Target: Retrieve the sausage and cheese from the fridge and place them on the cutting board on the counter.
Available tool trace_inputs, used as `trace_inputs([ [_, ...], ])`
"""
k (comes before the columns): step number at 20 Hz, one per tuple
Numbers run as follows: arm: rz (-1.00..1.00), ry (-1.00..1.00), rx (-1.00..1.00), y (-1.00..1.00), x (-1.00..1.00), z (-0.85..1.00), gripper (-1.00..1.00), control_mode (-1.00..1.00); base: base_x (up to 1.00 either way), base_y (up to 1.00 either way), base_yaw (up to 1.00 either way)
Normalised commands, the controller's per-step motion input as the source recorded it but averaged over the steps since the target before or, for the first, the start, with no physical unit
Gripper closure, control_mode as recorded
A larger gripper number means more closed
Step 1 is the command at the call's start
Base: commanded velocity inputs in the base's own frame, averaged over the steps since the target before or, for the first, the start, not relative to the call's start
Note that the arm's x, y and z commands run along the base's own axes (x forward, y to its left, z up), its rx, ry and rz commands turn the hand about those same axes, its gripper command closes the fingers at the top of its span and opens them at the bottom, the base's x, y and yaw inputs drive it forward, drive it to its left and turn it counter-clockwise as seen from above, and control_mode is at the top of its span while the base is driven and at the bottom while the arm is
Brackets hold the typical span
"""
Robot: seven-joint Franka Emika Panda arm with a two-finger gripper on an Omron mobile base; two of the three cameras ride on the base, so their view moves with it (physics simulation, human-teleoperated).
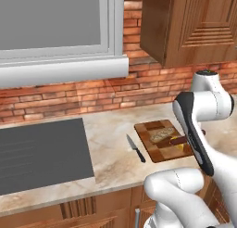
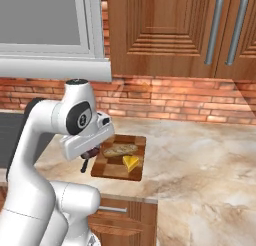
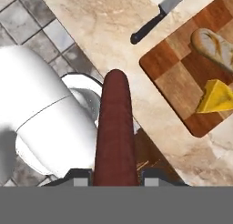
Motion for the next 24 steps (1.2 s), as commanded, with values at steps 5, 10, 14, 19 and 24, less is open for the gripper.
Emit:
trace_inputs([
  [5, 0.11, 0.0, 0.03, 0.01, 0.44, -0.48, 1.0, -1.0, 0.0, 0.0, 0.0],
  [10, 0.04, -0.03, 0.19, 0.0, 0.39, -0.17, 1.0, -1.0, 0.0, 0.0, 0.0],
  [14, 0.02, -0.02, 0.2, 0.0, 0.35, -0.17, 1.0, -1.0, 0.0, 0.0, 0.0],
  [19, 0.0, 0.02, 0.09, 0.0, 0.24, -0.41, 1.0, -1.0, 0.0, 0.0, 0.0],
  [24, 0.0, 0.05, 0.0, 0.0, 0.1, -0.33, 1.0, -1.0, 0.0, 0.0, 0.0],
])
